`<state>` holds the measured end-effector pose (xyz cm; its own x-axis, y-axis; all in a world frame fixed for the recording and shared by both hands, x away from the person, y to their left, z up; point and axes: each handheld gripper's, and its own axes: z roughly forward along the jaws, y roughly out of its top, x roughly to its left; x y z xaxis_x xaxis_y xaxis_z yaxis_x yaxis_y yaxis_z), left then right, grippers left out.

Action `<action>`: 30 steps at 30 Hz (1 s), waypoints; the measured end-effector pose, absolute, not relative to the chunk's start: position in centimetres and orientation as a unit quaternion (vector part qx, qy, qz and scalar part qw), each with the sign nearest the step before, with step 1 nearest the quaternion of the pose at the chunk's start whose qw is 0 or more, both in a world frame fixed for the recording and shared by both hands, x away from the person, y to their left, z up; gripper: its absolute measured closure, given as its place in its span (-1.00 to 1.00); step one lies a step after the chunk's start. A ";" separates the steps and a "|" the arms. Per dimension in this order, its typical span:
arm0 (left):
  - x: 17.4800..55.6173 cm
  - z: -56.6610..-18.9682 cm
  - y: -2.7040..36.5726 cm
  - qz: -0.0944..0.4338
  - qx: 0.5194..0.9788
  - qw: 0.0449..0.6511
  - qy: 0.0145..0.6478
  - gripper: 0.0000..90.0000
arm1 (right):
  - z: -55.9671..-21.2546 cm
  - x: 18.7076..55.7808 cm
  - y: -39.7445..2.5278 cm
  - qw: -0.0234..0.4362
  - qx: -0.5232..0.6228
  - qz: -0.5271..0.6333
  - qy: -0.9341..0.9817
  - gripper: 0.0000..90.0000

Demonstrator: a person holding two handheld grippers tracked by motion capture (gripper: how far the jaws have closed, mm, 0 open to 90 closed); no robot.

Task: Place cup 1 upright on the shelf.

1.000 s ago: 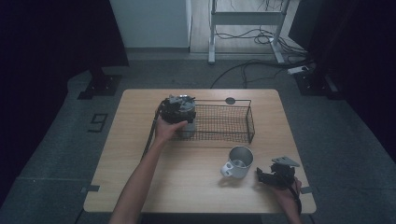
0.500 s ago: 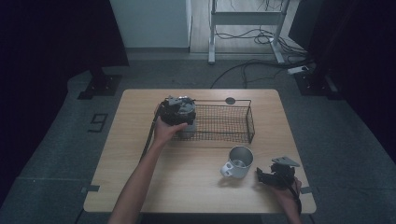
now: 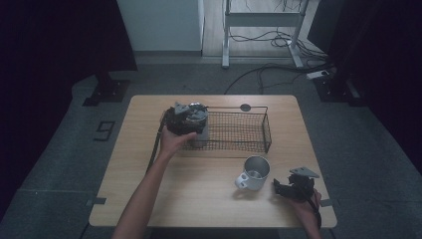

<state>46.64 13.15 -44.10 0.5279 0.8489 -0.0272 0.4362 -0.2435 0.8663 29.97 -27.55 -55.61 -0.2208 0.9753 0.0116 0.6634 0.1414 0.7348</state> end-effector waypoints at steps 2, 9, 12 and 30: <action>46.2 -43.8 13.3 0.236 0.753 0.445 0.424 -1.00 | -55.6 30.0 -27.6 0.246 0.574 0.317 0.714 -0.80; 44.9 -43.3 14.1 0.229 0.750 0.455 0.421 -1.00 | -55.6 30.0 -27.5 0.247 0.575 0.316 0.713 -0.80; 44.3 -43.3 14.4 0.224 0.752 0.458 0.417 -1.00 | -55.6 30.1 -27.5 0.247 0.578 0.314 0.711 -0.80; 39.2 -43.5 16.2 0.224 0.746 0.471 0.415 -0.95 | -55.6 30.1 -27.5 0.249 0.584 0.313 0.706 -0.79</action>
<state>39.15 16.19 -43.47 0.5560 0.8292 -0.0567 0.4071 -0.2122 0.8884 30.09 -27.46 -55.58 -0.1935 0.9810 0.0141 0.6686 0.1214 0.7336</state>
